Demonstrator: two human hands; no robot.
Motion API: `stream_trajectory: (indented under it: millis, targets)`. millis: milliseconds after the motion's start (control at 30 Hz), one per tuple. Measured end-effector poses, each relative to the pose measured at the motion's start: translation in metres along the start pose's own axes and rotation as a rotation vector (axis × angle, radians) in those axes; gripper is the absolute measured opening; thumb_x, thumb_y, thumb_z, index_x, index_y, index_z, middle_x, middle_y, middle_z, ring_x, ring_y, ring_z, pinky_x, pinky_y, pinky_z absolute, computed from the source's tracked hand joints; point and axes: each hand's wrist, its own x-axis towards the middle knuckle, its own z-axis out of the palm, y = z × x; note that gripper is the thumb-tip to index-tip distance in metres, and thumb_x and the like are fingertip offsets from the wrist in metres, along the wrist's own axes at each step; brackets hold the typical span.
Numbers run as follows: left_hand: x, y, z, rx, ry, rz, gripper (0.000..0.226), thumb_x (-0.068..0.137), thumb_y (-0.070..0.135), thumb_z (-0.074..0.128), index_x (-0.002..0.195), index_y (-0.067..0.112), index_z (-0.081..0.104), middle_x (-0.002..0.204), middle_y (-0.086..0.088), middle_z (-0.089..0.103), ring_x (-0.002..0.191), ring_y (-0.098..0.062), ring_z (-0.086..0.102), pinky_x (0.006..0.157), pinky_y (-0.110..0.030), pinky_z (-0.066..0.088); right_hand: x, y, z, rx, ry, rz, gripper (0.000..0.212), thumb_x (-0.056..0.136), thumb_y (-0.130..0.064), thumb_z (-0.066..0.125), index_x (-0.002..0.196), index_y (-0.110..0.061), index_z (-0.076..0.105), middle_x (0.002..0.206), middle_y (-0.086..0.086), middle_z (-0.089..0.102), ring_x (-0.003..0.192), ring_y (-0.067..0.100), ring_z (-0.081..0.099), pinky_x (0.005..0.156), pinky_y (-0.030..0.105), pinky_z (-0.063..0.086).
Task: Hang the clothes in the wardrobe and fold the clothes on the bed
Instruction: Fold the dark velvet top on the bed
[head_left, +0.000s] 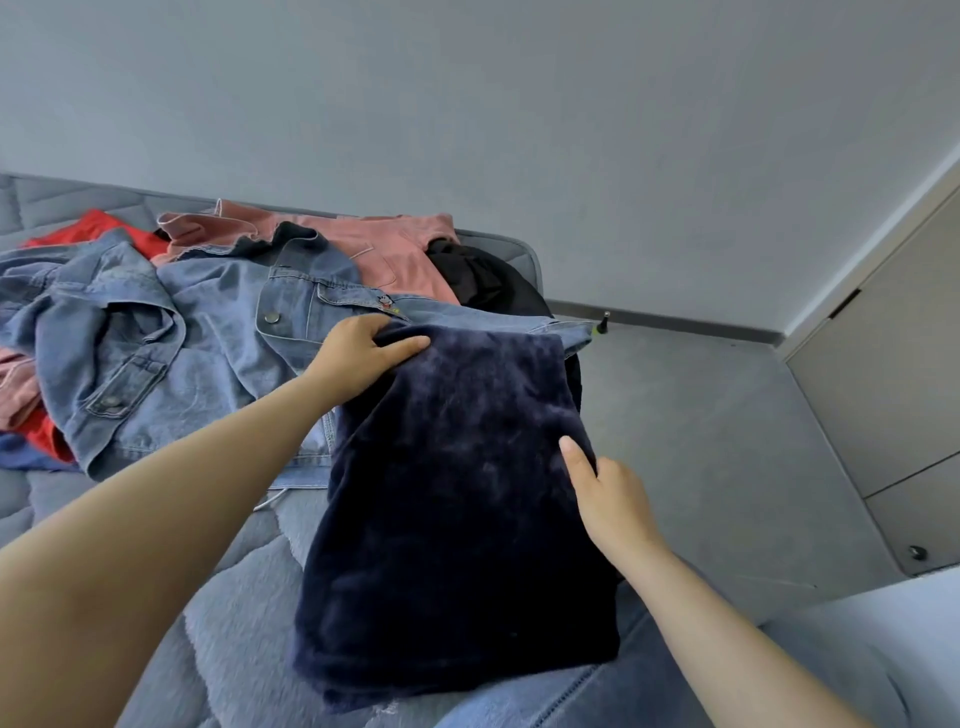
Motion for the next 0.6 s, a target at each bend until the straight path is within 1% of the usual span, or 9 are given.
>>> stream_trajectory:
  millis: [67, 100, 167, 233, 333, 400, 467, 533, 600]
  targets:
    - [0.007, -0.006, -0.006, -0.016, 0.028, 0.016, 0.027, 0.077, 0.052, 0.072, 0.067, 0.029, 0.061, 0.062, 0.015, 0.062, 0.063, 0.005, 0.057, 0.058, -0.023, 0.038, 0.003, 0.005, 0.002, -0.014, -0.01, 0.028, 0.064, 0.097, -0.059, 0.027, 0.056, -0.01, 0.037, 0.058, 0.006, 0.049, 0.062, 0.025, 0.048, 0.066, 0.037, 0.036]
    - [0.011, -0.008, -0.009, 0.003, 0.026, 0.023, 0.027, 0.077, 0.052, 0.072, 0.067, 0.031, 0.059, 0.063, 0.014, 0.061, 0.063, 0.004, 0.057, 0.06, -0.023, 0.039, 0.004, 0.008, 0.003, -0.05, -0.037, 0.051, 0.065, 0.096, -0.06, 0.027, 0.055, -0.011, 0.037, 0.059, 0.007, 0.05, 0.064, 0.025, 0.048, 0.065, 0.035, 0.036]
    - [0.014, -0.01, -0.008, 0.054, -0.03, 0.036, 0.022, 0.077, 0.051, 0.073, 0.072, 0.035, 0.059, 0.071, 0.015, 0.061, 0.072, -0.002, 0.058, 0.067, -0.027, 0.04, 0.008, 0.012, 0.007, -0.126, -0.103, 0.086, 0.062, 0.097, -0.06, 0.028, 0.059, -0.011, 0.04, 0.068, 0.01, 0.054, 0.075, 0.028, 0.052, 0.067, 0.033, 0.037]
    - [0.016, -0.008, -0.003, 0.091, -0.09, 0.03, 0.023, 0.08, 0.05, 0.07, 0.085, 0.03, 0.062, 0.081, 0.013, 0.063, 0.083, -0.014, 0.06, 0.073, -0.029, 0.041, 0.011, 0.013, 0.012, -0.077, -0.12, 0.082, 0.058, 0.097, -0.059, 0.03, 0.064, -0.012, 0.041, 0.072, 0.008, 0.054, 0.079, 0.027, 0.053, 0.067, 0.033, 0.039]
    - [0.008, -0.001, 0.005, 0.17, -0.043, -0.014, 0.048, 0.082, 0.055, 0.065, 0.109, 0.016, 0.057, 0.11, -0.004, 0.06, 0.108, -0.029, 0.052, 0.092, -0.037, 0.04, 0.009, 0.009, 0.017, 0.196, -0.129, 0.063, 0.051, 0.093, -0.061, 0.041, 0.076, -0.015, 0.051, 0.079, 0.002, 0.059, 0.079, 0.022, 0.057, 0.072, 0.038, 0.047]
    - [-0.013, 0.002, 0.004, 0.132, 0.037, -0.124, 0.074, 0.079, 0.06, 0.064, 0.134, 0.014, 0.043, 0.136, -0.011, 0.042, 0.13, -0.032, 0.036, 0.11, -0.041, 0.028, 0.01, 0.003, 0.018, 0.303, -0.115, 0.05, 0.044, 0.089, -0.063, 0.046, 0.08, -0.021, 0.054, 0.081, -0.004, 0.061, 0.078, 0.016, 0.058, 0.07, 0.034, 0.049]
    - [-0.043, 0.002, 0.004, -0.025, 0.069, -0.264, 0.098, 0.074, 0.062, 0.069, 0.147, 0.014, 0.025, 0.148, -0.01, 0.027, 0.138, -0.028, 0.027, 0.115, -0.04, 0.024, 0.018, -0.007, 0.017, 0.356, -0.101, 0.038, 0.035, 0.086, -0.065, 0.05, 0.085, -0.03, 0.055, 0.087, -0.01, 0.063, 0.079, 0.008, 0.06, 0.068, 0.029, 0.048]
    - [-0.078, -0.006, 0.006, -0.145, 0.059, -0.356, 0.095, 0.068, 0.062, 0.074, 0.141, 0.017, 0.032, 0.141, -0.007, 0.038, 0.132, -0.025, 0.038, 0.109, -0.038, 0.034, 0.033, -0.02, 0.014, 0.386, -0.124, 0.033, 0.033, 0.085, -0.065, 0.052, 0.095, -0.033, 0.055, 0.096, -0.014, 0.062, 0.083, 0.002, 0.058, 0.065, 0.022, 0.043]
    - [-0.113, -0.014, 0.009, -0.239, -0.001, -0.456, 0.083, 0.06, 0.067, 0.073, 0.123, 0.023, 0.043, 0.117, 0.005, 0.054, 0.111, -0.018, 0.054, 0.092, -0.032, 0.043, 0.048, -0.033, 0.013, 0.412, -0.172, 0.069, 0.05, 0.084, -0.066, 0.053, 0.117, -0.028, 0.051, 0.106, -0.014, 0.058, 0.093, 0.006, 0.058, 0.071, 0.026, 0.045]
